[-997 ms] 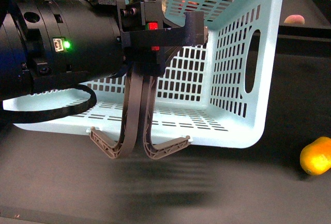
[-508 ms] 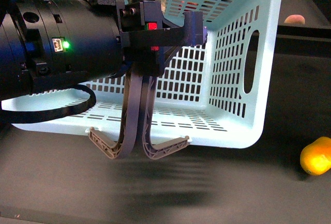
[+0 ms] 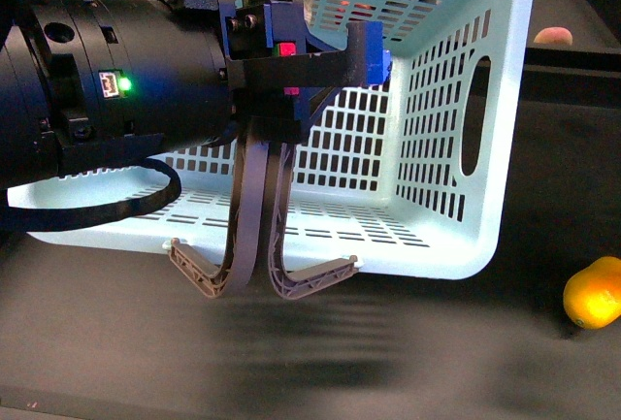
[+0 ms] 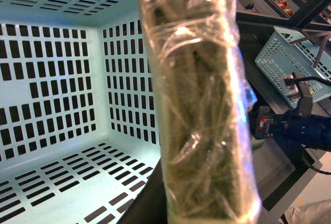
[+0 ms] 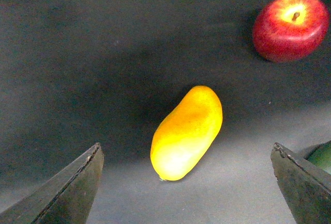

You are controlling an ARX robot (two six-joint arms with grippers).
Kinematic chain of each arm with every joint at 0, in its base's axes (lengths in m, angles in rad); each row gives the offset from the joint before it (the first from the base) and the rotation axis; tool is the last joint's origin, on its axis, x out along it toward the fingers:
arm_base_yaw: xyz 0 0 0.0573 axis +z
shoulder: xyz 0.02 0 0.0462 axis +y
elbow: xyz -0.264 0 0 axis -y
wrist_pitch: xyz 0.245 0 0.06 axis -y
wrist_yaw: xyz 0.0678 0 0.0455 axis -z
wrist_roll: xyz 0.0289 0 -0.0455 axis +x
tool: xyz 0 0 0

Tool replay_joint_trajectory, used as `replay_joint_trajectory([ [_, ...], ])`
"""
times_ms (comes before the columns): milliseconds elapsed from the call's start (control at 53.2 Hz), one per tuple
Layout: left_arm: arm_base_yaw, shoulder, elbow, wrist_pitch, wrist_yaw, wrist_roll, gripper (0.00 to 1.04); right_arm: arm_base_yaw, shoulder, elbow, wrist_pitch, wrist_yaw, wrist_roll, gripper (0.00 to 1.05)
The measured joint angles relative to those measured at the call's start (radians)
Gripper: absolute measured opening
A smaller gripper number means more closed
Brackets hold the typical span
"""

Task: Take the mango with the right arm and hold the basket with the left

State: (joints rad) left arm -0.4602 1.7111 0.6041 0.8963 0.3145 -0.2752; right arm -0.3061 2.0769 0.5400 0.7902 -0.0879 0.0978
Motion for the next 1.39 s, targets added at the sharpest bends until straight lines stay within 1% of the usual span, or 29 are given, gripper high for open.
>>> replay_joint_trajectory([
  [207,0.000,0.000,0.000,0.000,0.000,0.000,0.08,-0.002,0.193,0.112,0.019,0.029,0.047,0.97],
  [376,0.000,0.000,0.000,0.000,0.000,0.000,0.08,0.000,0.334,0.202,0.082,0.099,0.112,0.97],
  [527,0.000,0.000,0.000,0.000,0.000,0.001,0.08,0.012,0.438,0.272,0.085,0.114,0.155,0.97],
  [828,0.000,0.000,0.000,0.000,0.000,0.001,0.08,0.040,0.529,0.344,0.113,0.151,0.172,0.97],
  [1110,0.000,0.000,0.000,0.000,0.000,0.002,0.08,0.064,0.586,0.387,0.097,0.159,0.173,0.97],
  [1392,0.000,0.000,0.000,0.000,0.000,0.002,0.08,0.069,0.623,0.420,0.082,0.177,0.172,0.97],
])
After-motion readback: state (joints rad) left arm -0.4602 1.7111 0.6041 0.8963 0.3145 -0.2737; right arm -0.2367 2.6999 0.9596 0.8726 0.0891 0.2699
